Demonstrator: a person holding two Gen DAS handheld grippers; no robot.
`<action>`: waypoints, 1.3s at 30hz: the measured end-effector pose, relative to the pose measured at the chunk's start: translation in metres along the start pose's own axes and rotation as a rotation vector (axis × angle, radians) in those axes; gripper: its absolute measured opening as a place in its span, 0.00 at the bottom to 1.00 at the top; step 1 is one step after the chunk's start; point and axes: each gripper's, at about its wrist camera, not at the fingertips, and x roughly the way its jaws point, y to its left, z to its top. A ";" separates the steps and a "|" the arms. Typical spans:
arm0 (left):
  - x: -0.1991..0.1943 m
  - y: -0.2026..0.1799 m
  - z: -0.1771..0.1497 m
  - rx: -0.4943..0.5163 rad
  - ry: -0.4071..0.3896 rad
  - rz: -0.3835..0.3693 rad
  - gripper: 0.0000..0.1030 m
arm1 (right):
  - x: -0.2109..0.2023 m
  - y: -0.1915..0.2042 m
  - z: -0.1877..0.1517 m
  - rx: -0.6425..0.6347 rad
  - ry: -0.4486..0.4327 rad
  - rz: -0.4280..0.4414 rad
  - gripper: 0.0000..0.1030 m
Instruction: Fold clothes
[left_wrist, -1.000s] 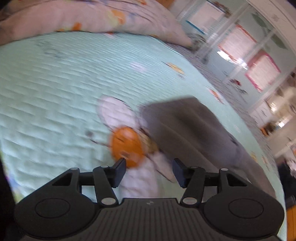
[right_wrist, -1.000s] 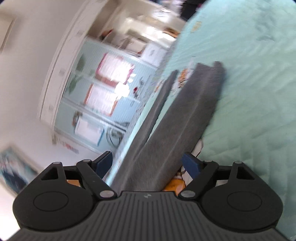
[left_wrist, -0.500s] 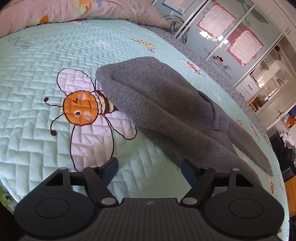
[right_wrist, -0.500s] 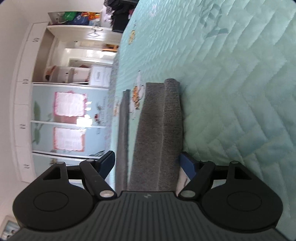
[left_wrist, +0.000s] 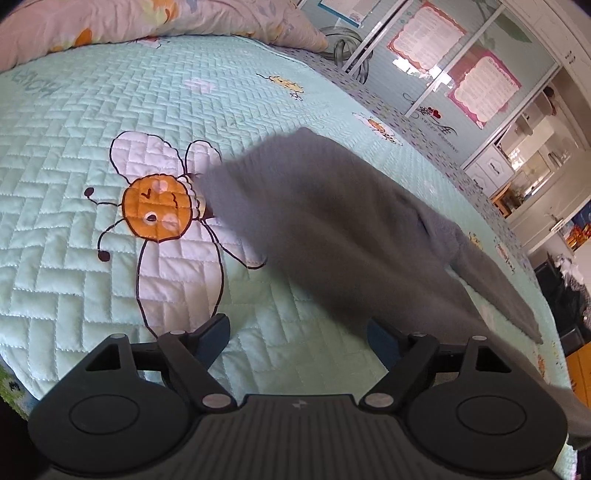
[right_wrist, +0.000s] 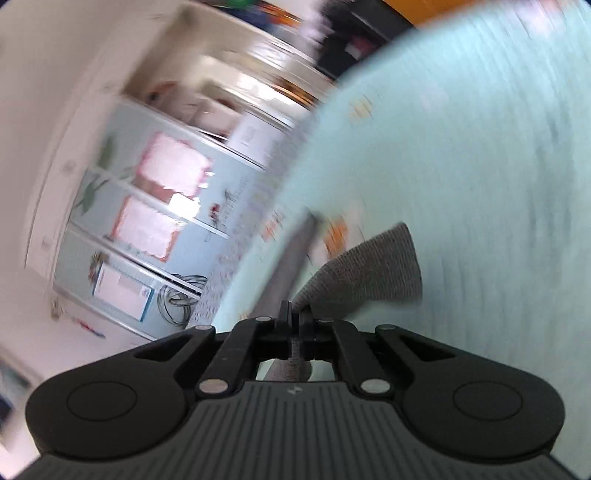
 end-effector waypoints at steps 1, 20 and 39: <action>0.000 0.000 -0.001 -0.008 -0.004 -0.004 0.84 | -0.003 -0.009 -0.001 0.012 0.005 -0.014 0.05; -0.041 0.023 0.025 -0.131 -0.183 -0.082 0.86 | -0.011 0.010 -0.068 -0.153 0.086 0.173 0.66; -0.008 -0.005 0.022 0.879 -0.205 0.113 0.84 | 0.022 0.023 -0.184 -0.108 0.489 0.169 0.67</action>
